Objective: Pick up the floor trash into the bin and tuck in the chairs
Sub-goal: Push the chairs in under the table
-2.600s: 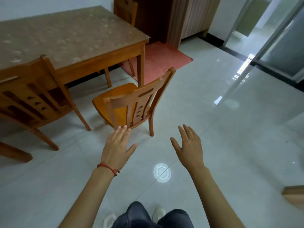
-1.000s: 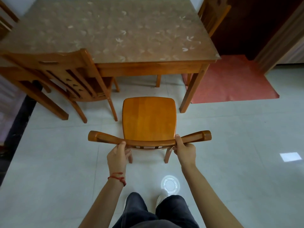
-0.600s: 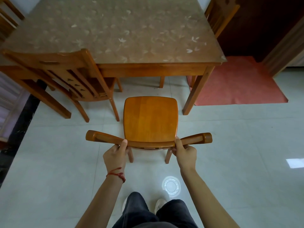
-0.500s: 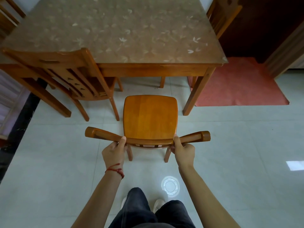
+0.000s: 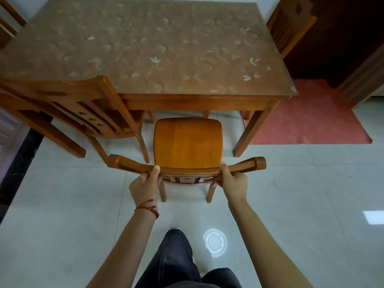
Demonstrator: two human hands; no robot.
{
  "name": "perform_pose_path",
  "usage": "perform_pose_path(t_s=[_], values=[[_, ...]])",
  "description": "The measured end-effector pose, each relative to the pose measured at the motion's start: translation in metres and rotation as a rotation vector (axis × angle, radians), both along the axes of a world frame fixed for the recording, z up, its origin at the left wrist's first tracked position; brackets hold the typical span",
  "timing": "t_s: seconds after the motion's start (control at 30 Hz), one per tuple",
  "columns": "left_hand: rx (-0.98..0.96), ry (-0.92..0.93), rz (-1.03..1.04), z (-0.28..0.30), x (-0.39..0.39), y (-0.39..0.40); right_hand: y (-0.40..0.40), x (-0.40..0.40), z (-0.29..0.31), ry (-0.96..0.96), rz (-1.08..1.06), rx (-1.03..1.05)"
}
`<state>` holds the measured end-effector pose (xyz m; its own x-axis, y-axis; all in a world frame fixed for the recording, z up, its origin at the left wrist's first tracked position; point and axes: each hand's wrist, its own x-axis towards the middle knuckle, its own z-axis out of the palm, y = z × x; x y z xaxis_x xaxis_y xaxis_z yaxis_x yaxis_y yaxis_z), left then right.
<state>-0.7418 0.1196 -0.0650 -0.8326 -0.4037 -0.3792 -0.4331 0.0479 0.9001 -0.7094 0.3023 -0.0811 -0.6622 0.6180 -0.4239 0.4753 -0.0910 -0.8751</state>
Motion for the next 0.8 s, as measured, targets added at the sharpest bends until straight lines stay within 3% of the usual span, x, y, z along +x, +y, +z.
perform_pose_path(t_s=[0.23,0.8], values=[[0.105,-0.013,0.029,0.000,-0.053,0.010,0.011,-0.061,0.003,-0.025,0.013,0.008],[0.097,0.002,0.147,0.001,-0.184,0.044,0.043,-0.204,0.013,-0.010,0.127,-0.001]])
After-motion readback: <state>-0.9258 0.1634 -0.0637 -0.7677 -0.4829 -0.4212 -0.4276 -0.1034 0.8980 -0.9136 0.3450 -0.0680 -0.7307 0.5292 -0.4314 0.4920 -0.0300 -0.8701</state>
